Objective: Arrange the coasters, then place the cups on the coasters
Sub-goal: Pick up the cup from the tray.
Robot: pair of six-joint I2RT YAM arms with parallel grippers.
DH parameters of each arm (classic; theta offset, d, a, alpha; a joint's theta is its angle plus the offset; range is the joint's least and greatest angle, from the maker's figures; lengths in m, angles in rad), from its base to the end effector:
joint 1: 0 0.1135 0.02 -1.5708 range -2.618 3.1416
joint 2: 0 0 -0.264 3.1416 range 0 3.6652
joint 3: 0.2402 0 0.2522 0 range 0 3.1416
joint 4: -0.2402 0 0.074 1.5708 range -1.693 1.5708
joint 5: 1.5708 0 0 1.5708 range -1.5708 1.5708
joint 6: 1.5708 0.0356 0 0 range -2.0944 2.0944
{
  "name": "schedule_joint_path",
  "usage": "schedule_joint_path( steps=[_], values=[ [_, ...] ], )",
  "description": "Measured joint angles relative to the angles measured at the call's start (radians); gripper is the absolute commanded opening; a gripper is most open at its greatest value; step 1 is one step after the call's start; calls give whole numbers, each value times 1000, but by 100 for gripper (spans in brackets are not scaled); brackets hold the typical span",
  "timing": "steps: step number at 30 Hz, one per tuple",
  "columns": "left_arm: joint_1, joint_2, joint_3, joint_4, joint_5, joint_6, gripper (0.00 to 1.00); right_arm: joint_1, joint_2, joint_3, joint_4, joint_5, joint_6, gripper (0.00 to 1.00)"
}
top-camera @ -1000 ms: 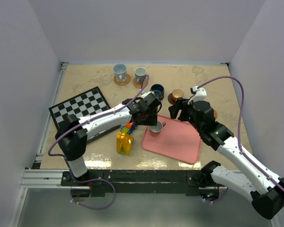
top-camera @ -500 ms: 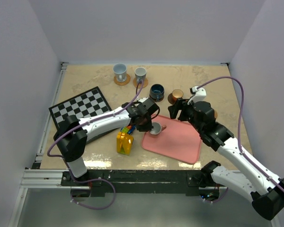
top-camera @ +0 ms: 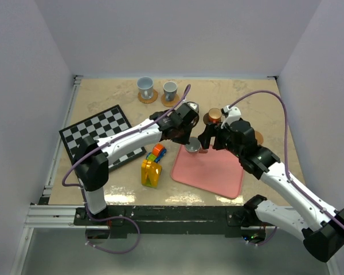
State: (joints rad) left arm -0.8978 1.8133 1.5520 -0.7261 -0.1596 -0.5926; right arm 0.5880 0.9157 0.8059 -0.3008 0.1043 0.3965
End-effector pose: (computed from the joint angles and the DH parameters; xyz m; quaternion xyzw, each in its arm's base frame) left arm 0.2511 -0.3059 0.2734 0.1225 0.9471 -0.1383 0.2625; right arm 0.1764 0.1131 0.3120 -0.0514 0.8342 0.2203 0.5030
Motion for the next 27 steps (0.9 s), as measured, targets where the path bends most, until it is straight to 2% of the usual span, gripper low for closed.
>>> schedule_joint_path(
  steps=[8, 13, 27],
  values=[
    [93, 11, 74, 13, 158, 247, 0, 0, 127, 2, -27, -66, -4, 76],
    [99, 61, 170, -25, 207, 341, 0, 1, 206, 29, -26, -66, 6, 72],
    [92, 93, 199, -82, 312, 406, 0, 7, 261, 69, 7, 72, 2, 59]
  ],
)
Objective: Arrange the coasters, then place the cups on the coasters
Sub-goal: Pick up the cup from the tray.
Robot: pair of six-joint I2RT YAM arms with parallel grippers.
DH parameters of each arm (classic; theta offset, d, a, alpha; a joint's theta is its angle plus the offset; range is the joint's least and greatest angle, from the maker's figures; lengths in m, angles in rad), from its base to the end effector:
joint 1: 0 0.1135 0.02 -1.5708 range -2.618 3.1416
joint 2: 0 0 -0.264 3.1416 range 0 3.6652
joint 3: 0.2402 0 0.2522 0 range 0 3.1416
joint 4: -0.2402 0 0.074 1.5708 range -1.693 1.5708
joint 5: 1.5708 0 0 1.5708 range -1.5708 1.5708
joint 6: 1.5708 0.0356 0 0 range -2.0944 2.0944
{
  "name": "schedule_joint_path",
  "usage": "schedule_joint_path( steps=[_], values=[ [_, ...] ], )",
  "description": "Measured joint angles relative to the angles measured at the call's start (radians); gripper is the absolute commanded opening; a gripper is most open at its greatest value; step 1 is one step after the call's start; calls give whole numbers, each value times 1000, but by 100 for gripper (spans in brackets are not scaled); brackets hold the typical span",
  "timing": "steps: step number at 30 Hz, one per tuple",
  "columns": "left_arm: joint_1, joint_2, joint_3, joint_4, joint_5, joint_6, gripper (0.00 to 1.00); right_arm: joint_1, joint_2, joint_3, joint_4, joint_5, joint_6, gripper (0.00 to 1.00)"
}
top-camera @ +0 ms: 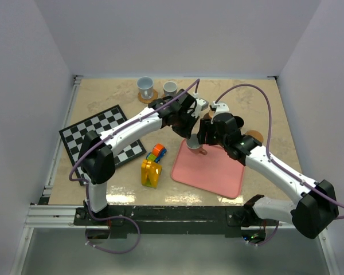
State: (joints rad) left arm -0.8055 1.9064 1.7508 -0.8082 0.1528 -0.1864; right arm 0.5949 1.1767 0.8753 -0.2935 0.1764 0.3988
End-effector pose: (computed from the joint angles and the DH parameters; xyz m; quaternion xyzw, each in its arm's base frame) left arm 0.2874 -0.3070 0.2944 0.3116 0.8993 -0.2059 0.2274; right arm 0.2194 0.1409 0.2807 -0.0450 0.8797 0.1542 0.4476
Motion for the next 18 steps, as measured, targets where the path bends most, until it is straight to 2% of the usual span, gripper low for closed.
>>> schedule_joint_path(
  steps=[6, 18],
  values=[
    [1, 0, 0, 18, 8, -3, 0, 2, 16, 0, 35, 16, -23, 52],
    [0, 21, 43, 10, 9, -4, 0, 2, 29, -3, 55, 7, -62, 52]
  ],
)
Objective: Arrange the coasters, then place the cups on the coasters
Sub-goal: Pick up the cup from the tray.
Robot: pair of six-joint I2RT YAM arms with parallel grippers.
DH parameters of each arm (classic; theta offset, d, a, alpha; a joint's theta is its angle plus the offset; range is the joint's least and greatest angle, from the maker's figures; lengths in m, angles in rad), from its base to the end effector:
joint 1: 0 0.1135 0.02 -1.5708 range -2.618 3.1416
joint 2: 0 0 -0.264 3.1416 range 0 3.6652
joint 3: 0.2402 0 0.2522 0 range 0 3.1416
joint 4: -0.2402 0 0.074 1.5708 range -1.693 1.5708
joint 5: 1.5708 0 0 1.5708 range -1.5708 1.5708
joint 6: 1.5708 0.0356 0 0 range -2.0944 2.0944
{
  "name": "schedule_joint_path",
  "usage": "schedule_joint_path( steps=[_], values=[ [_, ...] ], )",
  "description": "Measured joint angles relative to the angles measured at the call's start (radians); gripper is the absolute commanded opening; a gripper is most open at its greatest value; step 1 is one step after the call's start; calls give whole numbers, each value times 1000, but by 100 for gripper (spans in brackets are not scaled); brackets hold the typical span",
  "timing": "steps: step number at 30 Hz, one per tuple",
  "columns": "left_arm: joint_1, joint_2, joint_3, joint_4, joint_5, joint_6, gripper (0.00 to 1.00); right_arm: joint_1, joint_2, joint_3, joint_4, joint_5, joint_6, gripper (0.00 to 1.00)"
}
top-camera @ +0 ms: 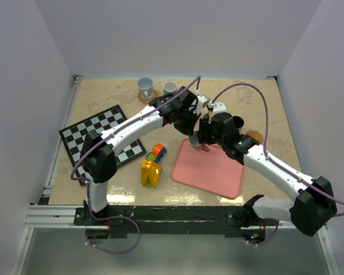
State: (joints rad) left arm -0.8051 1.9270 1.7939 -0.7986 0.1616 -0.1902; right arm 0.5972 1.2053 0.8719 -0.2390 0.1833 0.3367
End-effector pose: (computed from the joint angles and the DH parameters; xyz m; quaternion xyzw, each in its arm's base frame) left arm 0.2924 -0.3125 0.3003 0.3105 0.8942 -0.2168 0.2386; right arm 0.2256 0.1455 0.2775 -0.0701 0.8726 0.1428 0.4619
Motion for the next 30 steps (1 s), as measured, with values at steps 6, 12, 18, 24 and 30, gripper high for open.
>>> schedule_joint_path(
  steps=[6, 12, 18, 24, 30],
  values=[
    [4, 7, 30, -10, 5, 0, 0, 0, 18, -20, 0, -16, 6, 39],
    [5, 8, 30, -1, 31, -10, 0, 1, 27, -20, 2, -7, 7, 0],
    [7, 3, 23, 31, 26, -23, 39, 5, 56, -18, -15, 21, 58, 0],
    [53, -114, -88, 124, -16, -61, 69, -2, -3, -7, -112, 120, 124, 0],
    [140, -340, -245, 248, -135, -85, 80, -82, -28, 138, -186, 156, 156, 0]
  ],
)
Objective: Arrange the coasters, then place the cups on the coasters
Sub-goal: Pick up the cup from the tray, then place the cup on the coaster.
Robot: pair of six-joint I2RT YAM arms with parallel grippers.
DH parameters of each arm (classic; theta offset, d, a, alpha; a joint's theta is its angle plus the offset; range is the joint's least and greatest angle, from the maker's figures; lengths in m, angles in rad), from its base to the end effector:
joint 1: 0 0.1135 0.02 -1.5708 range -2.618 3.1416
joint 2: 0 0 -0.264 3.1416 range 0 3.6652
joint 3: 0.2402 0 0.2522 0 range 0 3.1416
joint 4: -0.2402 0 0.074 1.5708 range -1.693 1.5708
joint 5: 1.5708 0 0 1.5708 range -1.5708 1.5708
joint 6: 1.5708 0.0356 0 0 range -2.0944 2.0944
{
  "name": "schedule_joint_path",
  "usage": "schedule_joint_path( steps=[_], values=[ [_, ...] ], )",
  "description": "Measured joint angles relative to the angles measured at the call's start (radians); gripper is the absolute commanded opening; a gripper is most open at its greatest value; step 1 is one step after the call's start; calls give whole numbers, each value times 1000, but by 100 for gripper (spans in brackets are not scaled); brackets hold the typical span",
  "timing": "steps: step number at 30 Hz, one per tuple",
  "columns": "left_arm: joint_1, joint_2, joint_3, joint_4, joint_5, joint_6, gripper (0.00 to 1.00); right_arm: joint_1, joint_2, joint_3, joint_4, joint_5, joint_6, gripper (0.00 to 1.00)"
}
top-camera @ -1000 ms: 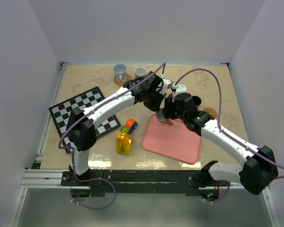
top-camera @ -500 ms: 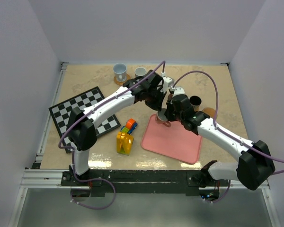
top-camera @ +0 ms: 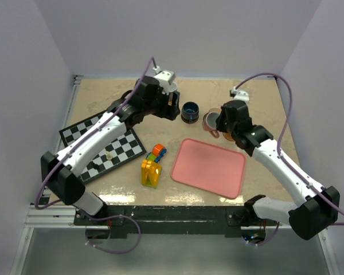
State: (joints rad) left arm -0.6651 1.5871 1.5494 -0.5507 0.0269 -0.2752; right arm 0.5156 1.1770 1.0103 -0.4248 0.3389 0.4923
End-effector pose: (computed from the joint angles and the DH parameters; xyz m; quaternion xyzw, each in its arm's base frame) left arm 0.2846 -0.2245 0.3674 0.1770 0.8638 -0.2242 0.4151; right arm 0.2316 0.1177 0.3158 0.0692 0.8707 0.0935 0.4778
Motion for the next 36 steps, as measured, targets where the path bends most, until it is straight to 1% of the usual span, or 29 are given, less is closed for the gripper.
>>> schedule_joint_path(
  steps=[4, 8, 14, 18, 20, 25, 36],
  values=[
    [66, -117, -77, 90, -52, -18, 83, -153, 0, 98, -12, 6, -7, 0],
    [139, -160, -104, 159, -100, -32, 84, -325, 0, 157, -16, -1, -29, 0],
    [214, -166, -158, 218, -108, -51, 84, -570, 0, 141, 0, -39, -53, 0],
    [256, -166, -174, 228, -100, -57, 84, -700, 0, 66, 40, -65, -48, 0],
    [274, -168, -185, 241, -98, -58, 84, -729, 6, 27, 45, -70, -45, 0],
    [302, -176, -227, 254, -87, -71, 84, -733, 46, -37, 74, -86, -39, 0],
    [328, -198, -272, 265, -84, -98, 85, -734, 181, -83, 131, -83, -10, 0]
  ],
)
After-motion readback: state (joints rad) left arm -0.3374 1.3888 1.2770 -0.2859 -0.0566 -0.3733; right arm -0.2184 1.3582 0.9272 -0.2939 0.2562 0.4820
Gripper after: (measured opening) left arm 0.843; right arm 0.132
